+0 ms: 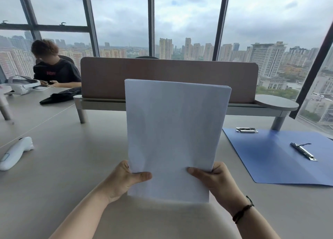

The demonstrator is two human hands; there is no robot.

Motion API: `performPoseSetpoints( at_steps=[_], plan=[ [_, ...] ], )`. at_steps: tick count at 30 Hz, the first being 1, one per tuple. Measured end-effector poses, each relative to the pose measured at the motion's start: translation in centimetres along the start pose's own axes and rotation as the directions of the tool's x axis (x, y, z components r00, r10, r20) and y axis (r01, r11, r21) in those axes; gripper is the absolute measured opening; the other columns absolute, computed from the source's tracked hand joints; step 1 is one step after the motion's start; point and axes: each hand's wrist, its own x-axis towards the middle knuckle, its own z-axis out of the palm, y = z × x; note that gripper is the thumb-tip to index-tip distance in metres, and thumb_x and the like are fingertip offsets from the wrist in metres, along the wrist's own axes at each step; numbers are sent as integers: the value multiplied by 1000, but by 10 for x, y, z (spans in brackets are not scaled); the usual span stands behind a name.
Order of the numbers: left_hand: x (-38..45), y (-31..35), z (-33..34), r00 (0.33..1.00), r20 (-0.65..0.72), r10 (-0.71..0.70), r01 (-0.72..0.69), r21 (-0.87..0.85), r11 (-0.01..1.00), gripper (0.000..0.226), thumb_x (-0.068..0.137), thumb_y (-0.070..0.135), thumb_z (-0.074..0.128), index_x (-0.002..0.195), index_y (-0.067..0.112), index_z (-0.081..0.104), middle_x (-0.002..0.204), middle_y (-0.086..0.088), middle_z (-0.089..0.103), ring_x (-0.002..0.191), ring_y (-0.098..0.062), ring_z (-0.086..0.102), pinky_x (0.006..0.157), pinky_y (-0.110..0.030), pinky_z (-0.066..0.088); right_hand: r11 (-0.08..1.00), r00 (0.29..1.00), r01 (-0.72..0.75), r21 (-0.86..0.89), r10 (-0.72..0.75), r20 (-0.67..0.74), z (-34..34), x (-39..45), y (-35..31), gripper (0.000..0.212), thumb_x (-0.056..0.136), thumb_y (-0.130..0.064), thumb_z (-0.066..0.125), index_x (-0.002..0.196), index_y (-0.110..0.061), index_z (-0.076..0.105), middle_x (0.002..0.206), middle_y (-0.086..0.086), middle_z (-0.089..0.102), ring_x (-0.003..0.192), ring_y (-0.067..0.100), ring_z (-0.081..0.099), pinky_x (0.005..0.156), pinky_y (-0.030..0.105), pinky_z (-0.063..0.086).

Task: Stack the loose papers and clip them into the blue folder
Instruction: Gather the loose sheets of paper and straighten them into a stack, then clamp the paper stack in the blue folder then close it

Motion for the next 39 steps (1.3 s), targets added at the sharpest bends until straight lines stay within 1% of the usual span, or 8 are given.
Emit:
performPoseSetpoints(
  at_steps=[3, 7, 13, 18, 22, 29, 34, 39],
  plan=[
    [-3, 1, 0, 996, 59, -64, 64, -1, 998, 67, 53, 40, 97, 110, 9, 77, 119, -19, 73, 111, -35, 70, 89, -40, 58, 999, 999, -23, 33, 22, 34, -3, -2, -1, 30, 73, -16, 82, 91, 8, 78, 101, 27, 76, 95, 42, 74, 86, 53, 59],
    [-3, 15, -1, 995, 2, -104, 104, -6, 995, 78, 45, 56, 94, 99, 3, 78, 107, -22, 76, 94, -33, 75, 78, -37, 61, 994, 995, -66, 86, 58, 87, -10, -8, -3, 17, 81, -6, 77, 93, 7, 78, 103, 26, 76, 95, 41, 74, 87, 50, 59],
    [8, 29, 5, 988, -92, -120, 101, -195, 976, 35, 91, 24, 65, 119, 3, 70, 121, -20, 71, 112, -39, 68, 103, -54, 48, 985, 978, -152, 81, 138, 159, -13, -10, 2, 26, 75, -6, 83, 96, 9, 76, 104, 29, 75, 92, 40, 74, 87, 49, 59],
    [7, 18, 15, 983, -139, -121, 87, -225, 970, 33, 96, 11, 51, 119, -8, 65, 113, -24, 73, 94, -34, 75, 78, -41, 62, 968, 954, -240, 78, 220, 204, -17, -9, 4, 35, 73, -8, 81, 102, 10, 75, 110, 30, 73, 96, 42, 73, 89, 50, 59],
    [6, 9, 14, 975, -205, -89, 56, -165, 985, 29, 99, 2, 48, 114, -16, 63, 97, -21, 77, 72, -25, 76, 62, -31, 61, 931, 934, -326, 165, 290, 207, -16, -8, 1, 30, 86, -7, 74, 111, 9, 72, 115, 28, 72, 101, 41, 72, 88, 47, 60],
    [8, 0, 19, 981, -194, -14, 5, -47, 999, 24, 98, 4, 50, 102, -9, 70, 104, -29, 73, 75, -24, 76, 65, -30, 61, 891, 931, -364, 273, 353, 91, -14, -7, -2, 24, 94, -10, 63, 111, 5, 72, 109, 24, 75, 85, 34, 76, 74, 43, 64],
    [21, 6, 30, 977, -212, -8, 10, 11, 1000, 42, 69, 33, 85, 92, 0, 77, 99, -25, 76, 75, -23, 76, 65, -30, 62, 927, 949, -309, 214, 317, -3, -24, -5, -4, 19, 93, -10, 67, 103, 5, 74, 97, 23, 77, 72, 31, 75, 67, 39, 63],
    [49, 25, 77, 984, -150, -99, 91, -63, 994, 32, 85, 18, 70, 105, -6, 73, 109, -29, 72, 96, -42, 72, 92, -51, 55, 936, 948, -288, 204, 309, -79, -72, -4, -16, 17, 91, -12, 69, 97, 2, 75, 91, 20, 78, 67, 30, 75, 60, 35, 61]
  ],
)
